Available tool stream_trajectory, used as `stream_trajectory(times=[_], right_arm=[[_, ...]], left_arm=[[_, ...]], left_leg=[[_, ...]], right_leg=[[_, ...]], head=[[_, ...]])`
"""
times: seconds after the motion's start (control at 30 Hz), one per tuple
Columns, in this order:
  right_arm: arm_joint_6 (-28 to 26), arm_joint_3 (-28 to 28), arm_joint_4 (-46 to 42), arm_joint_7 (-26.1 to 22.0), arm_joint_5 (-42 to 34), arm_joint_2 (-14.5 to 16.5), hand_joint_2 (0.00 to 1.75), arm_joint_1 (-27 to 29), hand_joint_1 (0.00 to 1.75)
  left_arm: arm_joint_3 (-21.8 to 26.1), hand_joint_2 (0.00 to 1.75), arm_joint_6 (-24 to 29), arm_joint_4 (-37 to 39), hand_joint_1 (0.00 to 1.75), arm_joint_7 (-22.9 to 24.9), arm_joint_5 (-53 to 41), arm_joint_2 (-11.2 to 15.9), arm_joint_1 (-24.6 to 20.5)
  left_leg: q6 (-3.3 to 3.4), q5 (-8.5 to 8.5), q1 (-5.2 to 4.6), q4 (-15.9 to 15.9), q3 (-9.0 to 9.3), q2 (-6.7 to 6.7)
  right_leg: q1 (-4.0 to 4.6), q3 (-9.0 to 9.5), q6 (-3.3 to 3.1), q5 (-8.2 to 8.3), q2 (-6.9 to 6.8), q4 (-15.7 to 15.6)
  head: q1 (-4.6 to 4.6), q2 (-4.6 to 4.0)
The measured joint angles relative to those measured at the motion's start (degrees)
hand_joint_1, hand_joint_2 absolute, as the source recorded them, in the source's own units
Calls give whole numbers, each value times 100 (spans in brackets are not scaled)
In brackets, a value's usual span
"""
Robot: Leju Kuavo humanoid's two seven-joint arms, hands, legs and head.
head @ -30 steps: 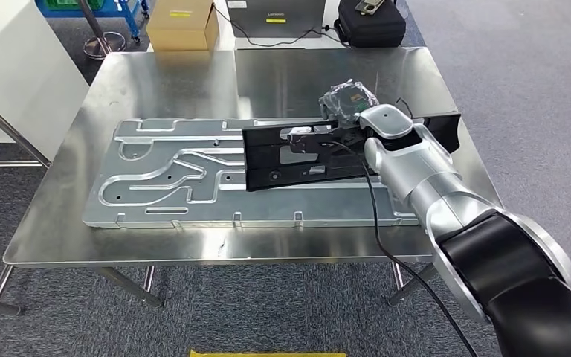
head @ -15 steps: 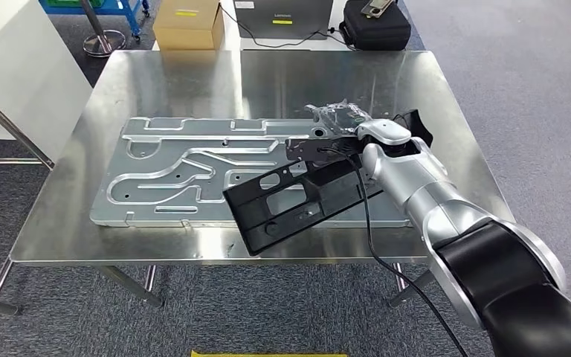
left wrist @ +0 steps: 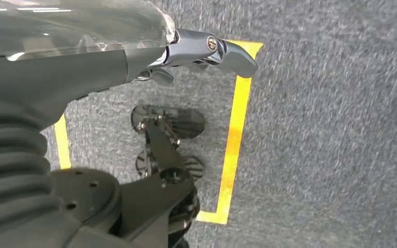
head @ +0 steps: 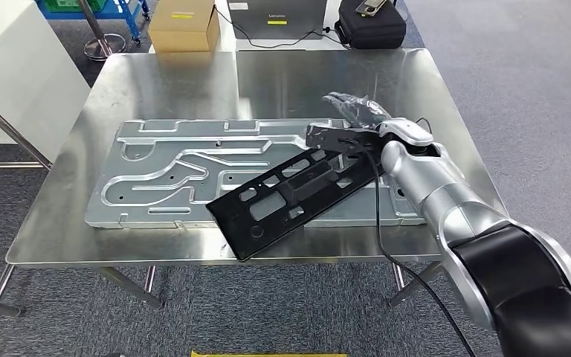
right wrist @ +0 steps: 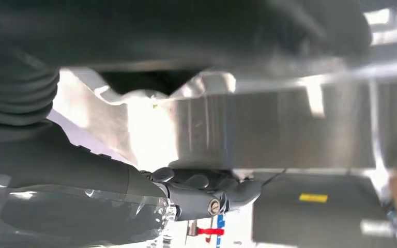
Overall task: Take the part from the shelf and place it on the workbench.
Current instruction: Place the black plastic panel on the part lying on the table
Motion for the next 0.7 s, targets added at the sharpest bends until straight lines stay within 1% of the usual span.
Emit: stream_trajectory(times=[0.03,0.1,0.13,0.17,0.2,0.23,0.27,0.3,0.33,0.37,0.43,0.47,0.5,0.53,0.57,0.6,0.63,0.67,0.7], right_arm=[[-14,-53,-14,-2,-28,-9,0,-19,0],[-8,-105,-23,84,23,-37,0,-57,0],[4,-110,-22,151,68,-54,0,-67,0],[15,-110,-21,222,105,-77,0,-72,0],[22,-111,-20,293,139,-99,0,-78,0],[22,-111,-20,384,175,-122,0,-93,0],[5,-111,-20,492,208,-145,0,-117,0],[-48,-116,-20,604,233,-172,0,-145,0],[-177,-131,-21,698,230,-208,0,-170,0],[-380,-159,-26,741,189,-243,0,-182,0],[-1018,-284,-70,606,-40,-312,0,-165,0],[-1403,-391,-128,406,-246,-338,0,-134,0],[-1834,-541,-227,94,-549,-359,0,-73,0],[-2313,-747,-398,-330,-953,-374,0,34,0],[-2798,-998,-674,-809,-1419,-387,0,225,0],[-3242,-1262,-1041,-1236,-1870,-399,0,503,0],[-3590,-1523,-1501,-1530,-2235,-414,0,835,0],[-3804,-1739,-1956,-1666,-2471,-429,0,1171,0],[-3894,-1894,-2351,-1678,-2581,-445,0,1464,0]], left_arm=[[0,0,5,0,0,-1,5,-1,1],[0,0,16,0,0,-1,22,-3,2],[0,0,20,0,0,-1,29,-5,3],[0,0,24,0,0,-1,36,-7,4],[0,0,29,0,0,-1,40,-8,6],[0,0,36,0,0,-1,44,-7,6],[0,0,47,0,0,-3,50,-6,5],[0,0,59,0,0,-5,56,-5,4],[0,0,71,0,0,-13,66,-4,4],[1,0,79,0,0,-25,78,-5,9],[2,0,84,0,0,-60,104,-6,32],[3,0,83,0,0,-81,122,-7,50],[4,0,81,0,0,-107,139,-7,67],[7,0,77,0,0,-144,156,-7,82],[9,0,64,0,0,-192,178,-7,96],[12,0,47,0,0,-247,195,-7,114],[14,0,29,0,0,-297,211,-7,139],[16,0,13,0,0,-335,229,-8,172],[17,0,4,0,0,-355,240,-10,208]], left_leg=[[-24,-132,3,208,-89,3],[-62,-492,14,936,-406,9],[-75,-617,16,1284,-564,9],[-83,-649,17,1483,-657,9],[-86,-565,18,1453,-644,9],[-80,-388,19,1188,-519,10],[-68,-184,20,788,-329,13],[-49,-40,11,397,-136,15],[-22,47,3,106,2,13],[6,67,-5,-41,67,10],[75,65,-15,-85,70,2],[112,81,-8,-105,75,3],[150,98,-1,-127,83,6],[182,115,9,-150,91,8],[207,124,14,-163,97,7],[224,125,14,-167,99,-4],[234,123,13,-166,102,-24],[240,119,12,-162,105,-45],[239,115,9,-157,106,-64]], right_leg=[[-17,9,-30,13,-4,-22],[-19,11,-60,19,-6,-24],[-17,11,-62,18,-6,-20],[-16,10,-62,16,-5,-13],[-17,10,-60,13,-4,-4],[-18,11,-55,7,-2,8],[-20,11,-43,-2,0,22],[-10,4,-25,-11,2,38],[-2,-7,0,-14,3,50],[7,-19,27,-11,2,56],[14,-32,88,8,-1,47],[8,-36,120,-5,-1,59],[2,-60,149,-61,-2,121],[-4,-127,175,-175,-1,282],[-13,-245,197,-346,-1,570],[-17,-404,212,-538,-1,942],[-24,-569,224,-695,-1,1317],[-30,-689,228,-770,-1,1574],[-33,-719,222,-733,-1,1616]], head=[[-1,0],[-5,0],[-4,0],[-4,0],[-4,0],[-4,0],[-4,0],[-4,0],[-2,0],[1,0],[4,0],[4,0],[5,0],[5,0],[5,-1],[6,-1],[7,-1],[8,-1],[9,0]])
